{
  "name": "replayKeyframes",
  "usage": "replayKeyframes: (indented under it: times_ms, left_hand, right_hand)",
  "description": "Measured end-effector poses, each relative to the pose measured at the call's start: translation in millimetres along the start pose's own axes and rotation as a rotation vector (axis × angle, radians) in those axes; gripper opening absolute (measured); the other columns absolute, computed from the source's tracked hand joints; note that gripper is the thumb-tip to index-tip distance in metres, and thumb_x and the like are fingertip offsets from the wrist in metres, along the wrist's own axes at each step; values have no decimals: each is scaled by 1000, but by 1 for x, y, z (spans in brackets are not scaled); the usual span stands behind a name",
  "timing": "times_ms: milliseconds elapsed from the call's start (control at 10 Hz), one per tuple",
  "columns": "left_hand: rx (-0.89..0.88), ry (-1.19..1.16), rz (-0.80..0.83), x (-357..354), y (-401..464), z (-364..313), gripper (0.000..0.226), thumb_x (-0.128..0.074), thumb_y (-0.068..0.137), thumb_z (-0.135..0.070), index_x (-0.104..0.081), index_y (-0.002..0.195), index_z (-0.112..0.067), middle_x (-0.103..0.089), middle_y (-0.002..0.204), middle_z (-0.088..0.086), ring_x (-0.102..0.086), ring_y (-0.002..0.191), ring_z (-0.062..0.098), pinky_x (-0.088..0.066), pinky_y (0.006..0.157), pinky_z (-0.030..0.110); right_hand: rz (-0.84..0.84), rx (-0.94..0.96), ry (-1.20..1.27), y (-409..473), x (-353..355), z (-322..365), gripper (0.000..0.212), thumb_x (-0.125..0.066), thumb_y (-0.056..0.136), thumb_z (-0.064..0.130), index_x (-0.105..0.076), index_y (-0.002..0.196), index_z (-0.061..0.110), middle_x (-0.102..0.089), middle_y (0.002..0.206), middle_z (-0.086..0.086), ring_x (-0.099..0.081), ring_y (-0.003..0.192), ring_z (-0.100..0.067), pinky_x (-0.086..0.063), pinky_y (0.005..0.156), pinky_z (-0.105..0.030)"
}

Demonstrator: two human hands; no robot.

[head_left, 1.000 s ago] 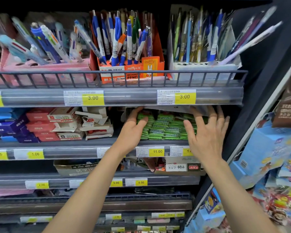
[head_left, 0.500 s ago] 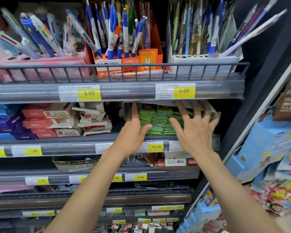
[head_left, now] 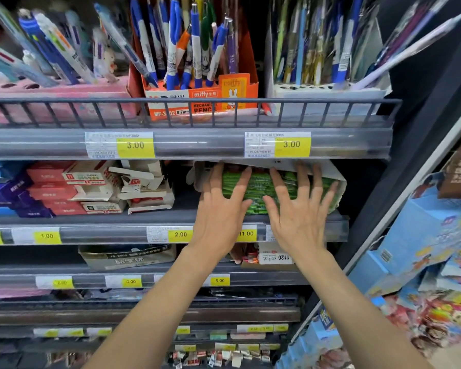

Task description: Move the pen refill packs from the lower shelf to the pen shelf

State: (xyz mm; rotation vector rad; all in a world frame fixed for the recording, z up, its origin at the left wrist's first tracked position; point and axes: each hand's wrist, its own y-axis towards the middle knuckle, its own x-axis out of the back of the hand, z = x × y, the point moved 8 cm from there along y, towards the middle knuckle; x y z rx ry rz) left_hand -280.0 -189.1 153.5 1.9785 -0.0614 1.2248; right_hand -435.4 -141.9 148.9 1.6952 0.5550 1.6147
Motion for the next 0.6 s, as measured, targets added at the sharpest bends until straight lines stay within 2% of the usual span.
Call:
replayKeyframes:
  times_ms: [200,300,400,500,600]
  left_hand:
    - [7,112,8,-13,5,9,59,-51,103,-43,-31,156,-25,-36,155,33,-49,120,51,-61,65,56]
    - [14,100,23,-14,6,10,60,-52,103,-42,-29,156,-26,-37,155,33,-48,123,53,-62,70,59]
    - [11,97,2,-5,-1,5,62,-54,104,-35,-24,158,-28,-32,161,34,-39,139,55,-48,102,70]
    - [16,131,-83,17,-14,6,58,-54,106,-27,-30,159,-25,-29,160,36,-28,148,55,-30,117,70]
    - [11,101,-155,35,-46,4,51,-53,106,-18,-38,154,-16,-33,157,38,-30,148,55,-28,118,70]
  right_hand:
    - [1,20,1,-1,-9,-1,50,-36,105,56,-42,149,34,-33,158,-17,-19,151,-44,-5,118,-72]
    - [6,17,-1,0,-9,0,50,-39,104,56,-42,149,34,-34,158,-16,-20,150,-43,-7,118,-71]
    - [45,21,13,-3,-6,0,51,-41,104,56,-42,150,33,-32,159,-16,-20,151,-42,-7,119,-70]
    - [52,40,122,-4,10,-3,50,-46,104,47,-41,151,30,-30,160,-18,-19,152,-41,-12,119,-68]
    - [-8,7,324,-13,47,-1,49,-51,103,33,-45,148,17,-37,153,-23,-26,147,-42,-24,117,-63]
